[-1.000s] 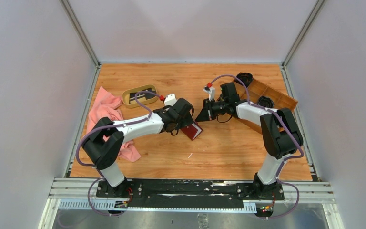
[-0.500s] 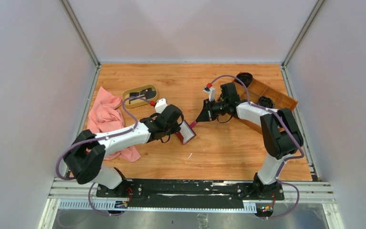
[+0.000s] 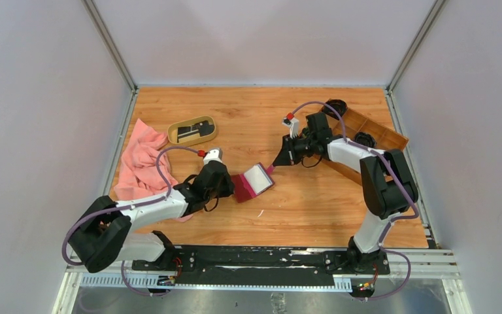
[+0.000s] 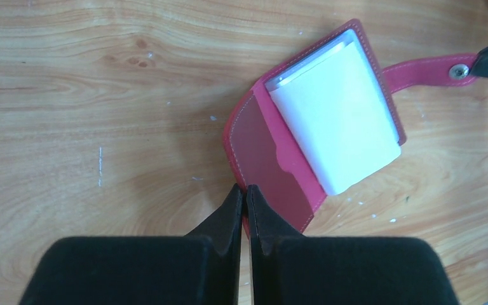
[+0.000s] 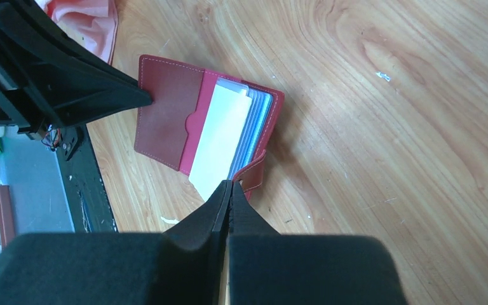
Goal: Put the credit cards into the card holder
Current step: Open the card holder at the center of the board.
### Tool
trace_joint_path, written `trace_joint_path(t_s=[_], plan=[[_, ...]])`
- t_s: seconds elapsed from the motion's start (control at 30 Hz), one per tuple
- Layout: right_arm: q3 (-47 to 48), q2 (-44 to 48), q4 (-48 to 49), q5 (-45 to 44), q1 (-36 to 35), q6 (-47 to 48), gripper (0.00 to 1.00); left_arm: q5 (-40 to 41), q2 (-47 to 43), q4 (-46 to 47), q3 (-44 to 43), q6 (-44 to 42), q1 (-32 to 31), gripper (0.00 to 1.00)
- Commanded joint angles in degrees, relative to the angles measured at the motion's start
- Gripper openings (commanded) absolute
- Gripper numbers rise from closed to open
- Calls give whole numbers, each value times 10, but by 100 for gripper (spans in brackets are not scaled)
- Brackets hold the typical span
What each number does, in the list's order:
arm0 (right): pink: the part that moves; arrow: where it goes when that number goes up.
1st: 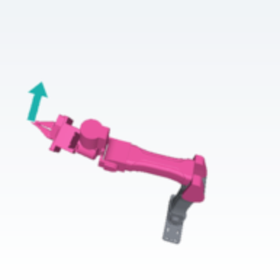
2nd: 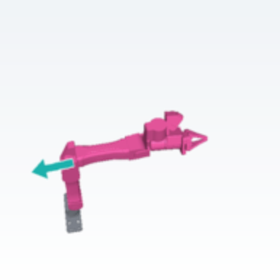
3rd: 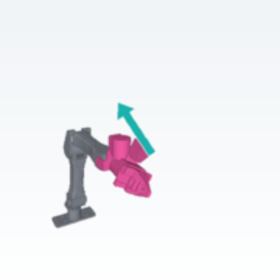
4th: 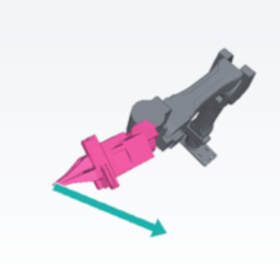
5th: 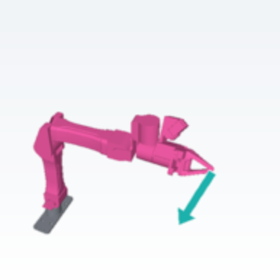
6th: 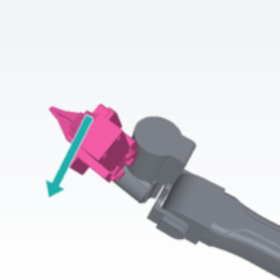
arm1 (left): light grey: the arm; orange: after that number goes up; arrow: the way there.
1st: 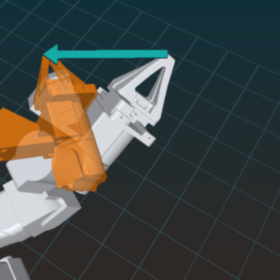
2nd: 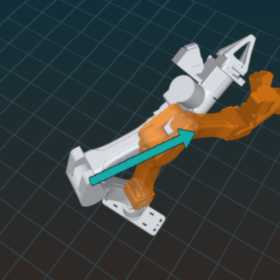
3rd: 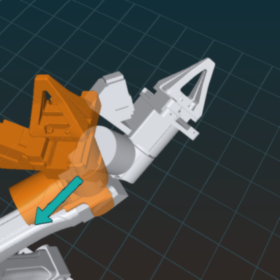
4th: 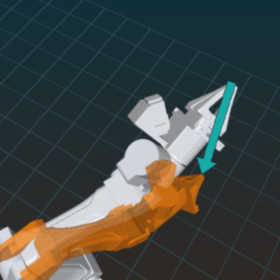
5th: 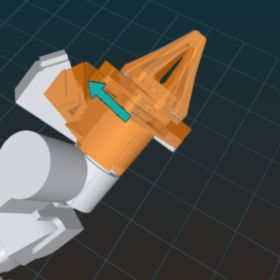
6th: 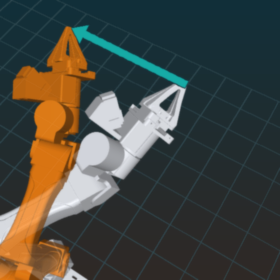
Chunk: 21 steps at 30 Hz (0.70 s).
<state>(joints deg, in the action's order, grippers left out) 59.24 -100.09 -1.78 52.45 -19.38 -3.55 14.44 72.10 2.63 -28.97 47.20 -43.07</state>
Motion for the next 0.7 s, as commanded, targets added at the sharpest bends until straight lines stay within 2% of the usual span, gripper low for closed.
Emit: trace_joint_path(t_s=[0.0,0.17,0.37,0.5,0.67], plan=[[9,21,-23,12,12,34,0,-58,10,76,31,-94,22,1],[-5,54,-1,98,24,33,0,-75,47,79,36,-124,42,0],[-34,100,77,189,22,-8,0,-102,109,84,7,-140,46,0],[-31,97,40,162,22,26,0,-109,123,85,-4,-143,46,0],[-1,66,-59,27,38,86,0,-107,112,84,-2,-150,47,0]])
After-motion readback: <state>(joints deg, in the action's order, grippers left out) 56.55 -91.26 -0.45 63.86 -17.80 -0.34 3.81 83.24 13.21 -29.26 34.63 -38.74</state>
